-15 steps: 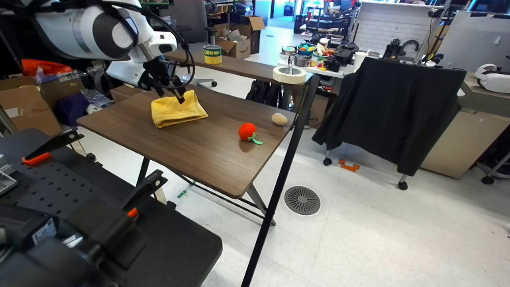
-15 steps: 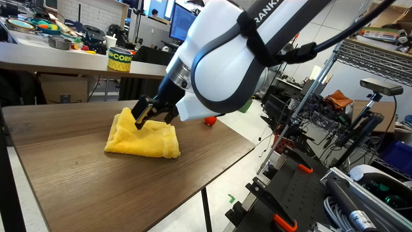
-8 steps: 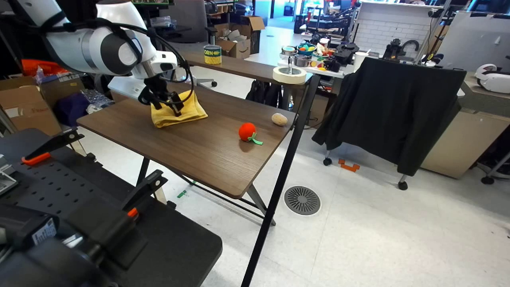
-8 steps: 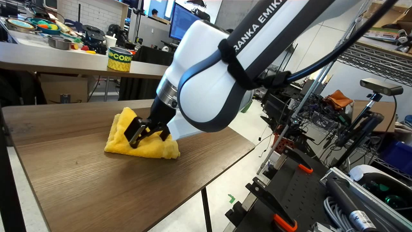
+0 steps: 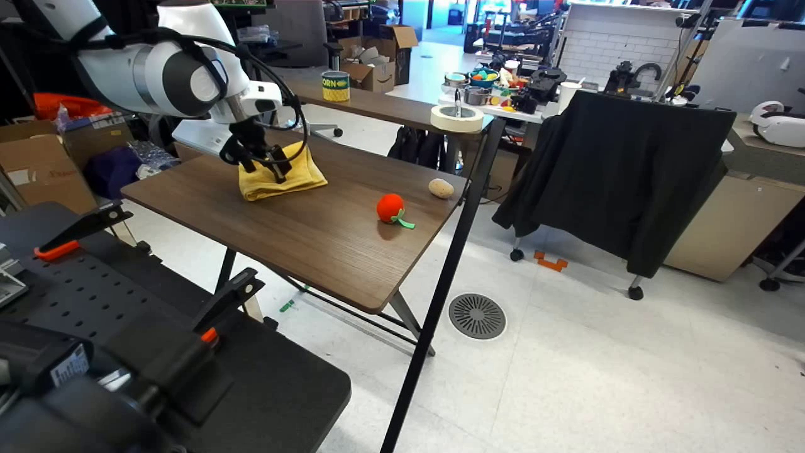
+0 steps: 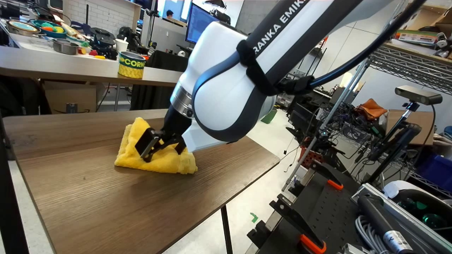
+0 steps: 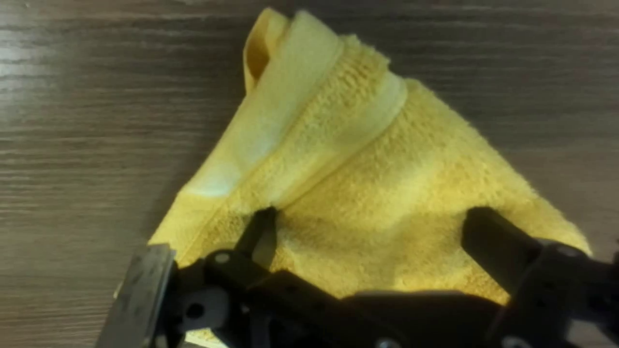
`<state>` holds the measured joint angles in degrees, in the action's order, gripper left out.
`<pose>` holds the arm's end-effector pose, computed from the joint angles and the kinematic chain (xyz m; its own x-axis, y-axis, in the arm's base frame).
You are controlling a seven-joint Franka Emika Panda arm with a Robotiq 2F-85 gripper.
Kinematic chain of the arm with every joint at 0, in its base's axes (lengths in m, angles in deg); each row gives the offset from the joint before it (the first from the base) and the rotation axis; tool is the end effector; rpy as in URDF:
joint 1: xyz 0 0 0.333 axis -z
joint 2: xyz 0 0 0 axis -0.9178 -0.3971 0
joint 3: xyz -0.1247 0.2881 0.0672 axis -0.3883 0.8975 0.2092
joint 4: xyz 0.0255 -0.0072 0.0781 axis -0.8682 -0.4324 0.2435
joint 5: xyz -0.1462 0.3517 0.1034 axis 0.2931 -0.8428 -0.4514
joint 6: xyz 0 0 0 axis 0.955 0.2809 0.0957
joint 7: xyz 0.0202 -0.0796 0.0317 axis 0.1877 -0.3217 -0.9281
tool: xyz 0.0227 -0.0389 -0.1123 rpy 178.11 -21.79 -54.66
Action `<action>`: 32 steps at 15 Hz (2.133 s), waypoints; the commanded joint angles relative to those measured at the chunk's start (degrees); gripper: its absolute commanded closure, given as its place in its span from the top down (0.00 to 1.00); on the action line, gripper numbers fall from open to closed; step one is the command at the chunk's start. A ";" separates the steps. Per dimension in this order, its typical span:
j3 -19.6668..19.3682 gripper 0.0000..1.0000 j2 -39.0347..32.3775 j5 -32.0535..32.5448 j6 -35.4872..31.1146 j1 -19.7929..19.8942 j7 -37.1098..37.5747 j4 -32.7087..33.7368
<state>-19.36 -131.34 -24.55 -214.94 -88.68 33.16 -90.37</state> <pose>0.6098 0.1859 0.0331 0.9659 0.0595 0.2520 0.0631 -0.9980 -0.0061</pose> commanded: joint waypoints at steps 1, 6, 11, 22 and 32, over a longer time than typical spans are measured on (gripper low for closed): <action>0.77 1.00 -2.55 -0.46 5.82 4.06 -0.59 2.12; -5.16 1.00 -5.47 -1.99 3.96 9.98 4.23 4.46; -8.36 1.00 -8.96 -6.22 -5.17 9.88 11.78 8.74; -3.81 1.00 -13.84 -6.48 -9.02 -7.04 8.47 16.20; 12.05 1.00 -0.05 -0.75 2.49 11.98 -9.78 -2.49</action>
<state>-8.53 -136.39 -25.71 -218.12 -83.17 25.82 -84.94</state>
